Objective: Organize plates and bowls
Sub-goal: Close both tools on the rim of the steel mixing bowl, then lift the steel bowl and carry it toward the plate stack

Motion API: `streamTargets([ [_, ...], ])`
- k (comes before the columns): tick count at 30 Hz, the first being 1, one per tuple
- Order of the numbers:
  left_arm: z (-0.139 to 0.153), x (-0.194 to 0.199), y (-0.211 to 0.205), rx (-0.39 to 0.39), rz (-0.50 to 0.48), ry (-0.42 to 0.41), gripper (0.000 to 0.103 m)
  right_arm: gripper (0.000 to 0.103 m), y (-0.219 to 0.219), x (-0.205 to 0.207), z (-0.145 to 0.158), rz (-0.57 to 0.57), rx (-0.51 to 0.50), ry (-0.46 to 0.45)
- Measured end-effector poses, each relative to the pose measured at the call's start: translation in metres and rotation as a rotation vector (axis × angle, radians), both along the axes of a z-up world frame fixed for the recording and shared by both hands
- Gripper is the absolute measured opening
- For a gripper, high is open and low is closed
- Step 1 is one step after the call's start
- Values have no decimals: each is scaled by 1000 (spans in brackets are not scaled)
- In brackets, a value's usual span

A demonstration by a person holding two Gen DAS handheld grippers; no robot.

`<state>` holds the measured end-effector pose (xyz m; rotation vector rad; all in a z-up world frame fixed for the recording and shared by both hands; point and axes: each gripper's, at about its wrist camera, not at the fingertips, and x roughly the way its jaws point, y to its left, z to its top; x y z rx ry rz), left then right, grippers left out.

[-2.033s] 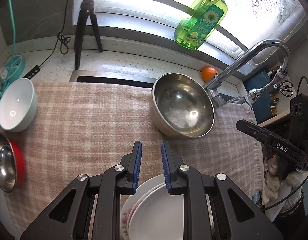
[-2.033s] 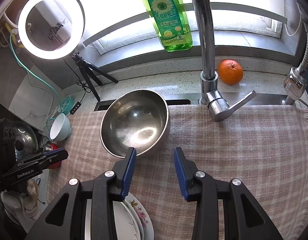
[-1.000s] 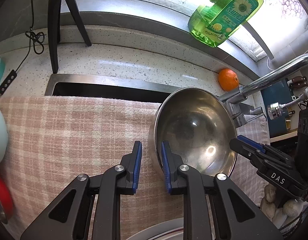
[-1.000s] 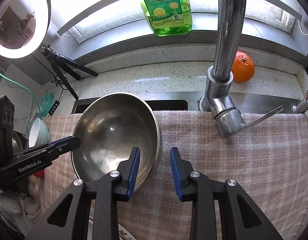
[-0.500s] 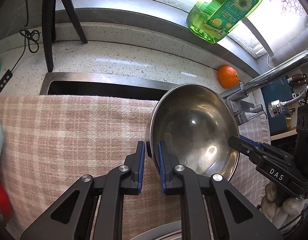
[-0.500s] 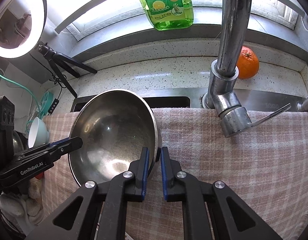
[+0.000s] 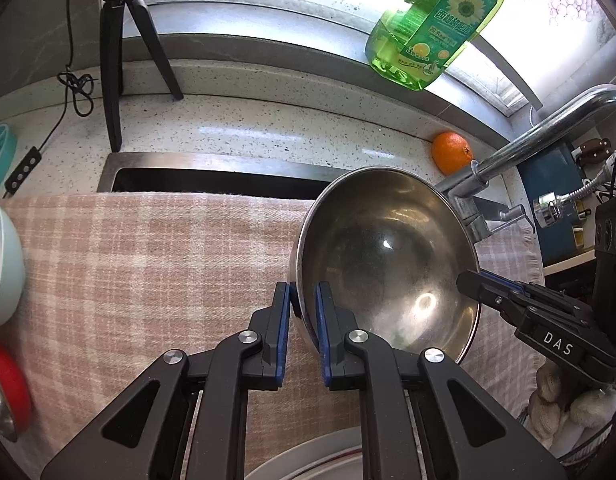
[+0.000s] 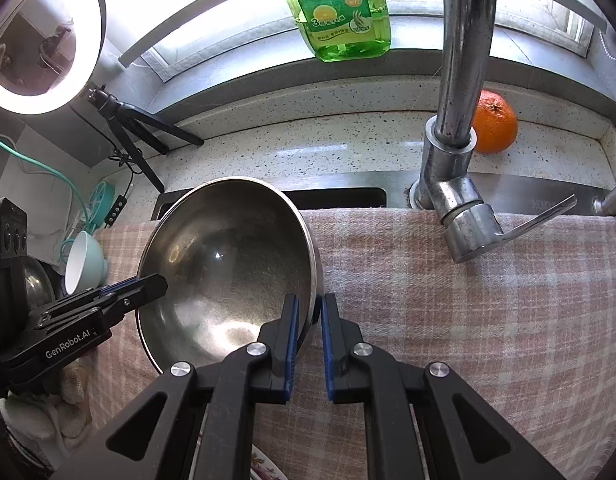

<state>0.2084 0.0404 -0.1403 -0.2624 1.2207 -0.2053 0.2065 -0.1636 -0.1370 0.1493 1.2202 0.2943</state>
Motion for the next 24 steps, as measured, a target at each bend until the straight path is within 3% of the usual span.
streamTargets([
  [11, 15, -30, 20, -4, 30, -29, 11, 10, 22, -25, 20, 42, 17, -26],
  [24, 22, -75, 60, 5, 80, -37, 11, 10, 67, -61, 22, 104, 30, -28],
])
